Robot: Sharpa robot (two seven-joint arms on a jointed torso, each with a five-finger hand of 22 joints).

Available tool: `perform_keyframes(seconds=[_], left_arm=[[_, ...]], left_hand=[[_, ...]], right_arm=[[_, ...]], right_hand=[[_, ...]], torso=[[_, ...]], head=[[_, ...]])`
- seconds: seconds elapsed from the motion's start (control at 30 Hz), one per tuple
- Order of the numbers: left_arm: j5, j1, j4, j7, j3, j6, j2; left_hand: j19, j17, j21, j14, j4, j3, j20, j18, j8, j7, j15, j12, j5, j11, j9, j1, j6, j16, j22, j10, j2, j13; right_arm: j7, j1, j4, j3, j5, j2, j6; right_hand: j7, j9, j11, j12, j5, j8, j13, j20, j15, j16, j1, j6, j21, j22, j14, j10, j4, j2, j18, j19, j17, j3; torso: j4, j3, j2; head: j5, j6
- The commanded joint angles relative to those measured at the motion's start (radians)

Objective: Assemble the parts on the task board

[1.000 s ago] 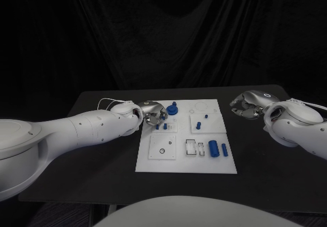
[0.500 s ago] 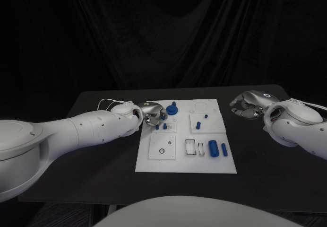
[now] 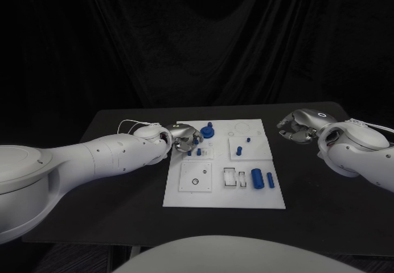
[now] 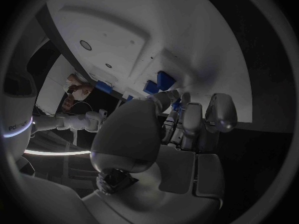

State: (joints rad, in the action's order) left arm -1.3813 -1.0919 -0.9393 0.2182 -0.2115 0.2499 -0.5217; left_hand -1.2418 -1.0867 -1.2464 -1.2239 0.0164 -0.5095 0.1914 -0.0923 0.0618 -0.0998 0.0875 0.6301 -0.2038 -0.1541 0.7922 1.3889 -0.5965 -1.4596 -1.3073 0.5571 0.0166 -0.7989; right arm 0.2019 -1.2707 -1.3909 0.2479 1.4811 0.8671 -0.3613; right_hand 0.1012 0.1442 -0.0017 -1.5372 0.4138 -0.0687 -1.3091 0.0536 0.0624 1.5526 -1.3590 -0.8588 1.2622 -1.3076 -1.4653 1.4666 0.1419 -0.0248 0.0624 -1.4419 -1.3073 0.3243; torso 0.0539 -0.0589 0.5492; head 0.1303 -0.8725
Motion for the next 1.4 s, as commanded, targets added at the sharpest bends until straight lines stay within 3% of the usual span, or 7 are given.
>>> perform_keyframes(seconds=[0.03,0.43,0.8,0.93,1.03,1.17,1.4], left_arm=[[0.002,0.002,0.0,0.005,0.001,0.037,-0.002],[0.002,-0.002,-0.017,0.082,0.003,0.209,-0.045],[0.002,-0.059,-0.14,0.13,0.007,0.319,-0.214],[0.002,-0.067,-0.208,0.22,0.006,0.367,-0.302],[0.015,-0.069,-0.273,0.278,0.005,0.383,-0.362],[0.136,-0.067,-0.331,0.354,0.002,0.357,-0.406],[0.614,-0.033,-0.359,0.584,0.0,0.105,-0.432]], left_hand=[[0.005,0.002,0.004,0.004,-0.004,0.0,0.003,-0.002,-0.002,0.005,0.003,-0.004,0.007,-0.003,-0.011,0.003,0.014,0.005,-0.137,-0.008,-0.01,-0.002],[-0.017,-0.01,-0.012,-0.013,0.005,0.0,0.001,0.001,0.006,0.016,-0.004,0.004,0.049,0.003,-0.038,0.014,-0.002,0.0,-0.143,-0.004,-0.028,-0.005],[0.051,0.115,0.059,0.08,0.046,-0.08,-0.036,-0.018,0.009,0.04,-0.038,0.004,0.082,0.027,-0.066,0.051,-0.055,0.06,-0.12,0.001,-0.063,0.008],[0.315,0.448,0.31,0.365,0.035,-0.111,-0.066,-0.07,0.019,0.057,-0.063,0.012,0.147,0.064,-0.076,0.045,-0.098,0.273,-0.042,-0.053,-0.079,0.002],[0.476,0.481,0.472,0.48,-0.024,-0.043,-0.076,-0.087,0.023,0.11,-0.082,0.036,0.15,0.102,-0.077,0.031,-0.105,0.37,0.004,-0.084,-0.071,-0.004],[0.57,0.514,0.584,0.581,-0.093,0.033,-0.083,-0.082,0.048,0.087,-0.092,0.05,0.131,0.138,-0.071,0.019,-0.167,0.503,0.046,-0.093,-0.063,0.004],[0.845,0.678,0.923,0.739,-0.216,0.165,-0.064,-0.045,0.024,0.082,-0.028,-0.064,0.043,0.073,-0.111,0.073,-0.218,0.996,0.227,-0.138,-0.03,0.156]], right_arm=[[0.006,0.002,-0.001,-0.001,0.003,0.002,0.003],[0.007,0.002,-0.008,-0.001,0.003,0.013,0.004],[0.009,-0.023,-0.021,-0.001,0.003,0.015,-0.015],[-0.017,-0.054,-0.031,-0.001,0.003,0.001,-0.02],[-0.034,-0.07,-0.044,-0.001,0.003,-0.004,-0.021],[-0.051,-0.078,-0.055,-0.001,0.003,-0.014,-0.021],[-0.059,-0.059,-0.04,-0.001,0.022,-0.051,0.022]], right_hand=[[0.001,-0.001,0.008,0.004,0.005,0.001,-0.235,0.002,-0.008,-0.004,0.01,-0.004,-0.005,-0.173,-0.098,0.072,-0.001,0.002,0.006,0.007,-0.248,0.005],[0.001,-0.001,0.008,0.005,0.005,0.001,-0.234,0.002,-0.008,-0.005,0.011,-0.003,-0.006,-0.173,-0.098,0.071,-0.001,0.001,0.006,0.007,-0.248,0.005],[0.002,-0.002,0.009,0.044,0.002,0.001,-0.207,0.003,-0.009,-0.016,0.009,-0.004,-0.02,-0.169,-0.094,0.037,-0.008,-0.006,0.009,0.013,-0.24,0.008],[0.0,-0.012,0.009,0.152,-0.002,0.002,-0.137,0.002,-0.008,-0.055,-0.04,0.035,0.016,-0.18,-0.081,-0.061,-0.061,-0.042,0.001,-0.004,-0.213,0.041],[0.003,-0.007,0.014,0.268,0.035,-0.007,-0.066,0.004,-0.012,-0.091,-0.054,0.014,-0.018,-0.171,-0.068,-0.172,-0.079,-0.059,0.008,0.013,-0.188,0.067],[0.007,0.009,0.024,0.494,0.061,-0.016,0.074,0.01,-0.02,-0.171,-0.056,-0.009,-0.095,-0.149,-0.036,-0.383,-0.095,-0.082,0.022,0.052,-0.133,0.102],[0.014,0.06,0.063,0.839,0.073,-0.029,0.284,0.027,-0.038,-0.341,-0.047,-0.02,-0.275,-0.106,0.061,-0.753,-0.114,-0.095,0.054,0.163,-0.013,0.114]], torso=[[-0.0006,0.0004,0.0],[-0.0007,0.0005,0.0],[-0.0008,0.0018,0.0],[0.0008,0.001,0.0],[0.0013,-0.0002,-0.001],[0.0,0.0002,0.0],[0.0009,0.0031,0.003]], head=[[0.0,0.0],[-0.004,0.0],[0.008,0.0],[0.013,0.0],[0.013,0.0],[0.015,0.0],[0.031,0.0]])
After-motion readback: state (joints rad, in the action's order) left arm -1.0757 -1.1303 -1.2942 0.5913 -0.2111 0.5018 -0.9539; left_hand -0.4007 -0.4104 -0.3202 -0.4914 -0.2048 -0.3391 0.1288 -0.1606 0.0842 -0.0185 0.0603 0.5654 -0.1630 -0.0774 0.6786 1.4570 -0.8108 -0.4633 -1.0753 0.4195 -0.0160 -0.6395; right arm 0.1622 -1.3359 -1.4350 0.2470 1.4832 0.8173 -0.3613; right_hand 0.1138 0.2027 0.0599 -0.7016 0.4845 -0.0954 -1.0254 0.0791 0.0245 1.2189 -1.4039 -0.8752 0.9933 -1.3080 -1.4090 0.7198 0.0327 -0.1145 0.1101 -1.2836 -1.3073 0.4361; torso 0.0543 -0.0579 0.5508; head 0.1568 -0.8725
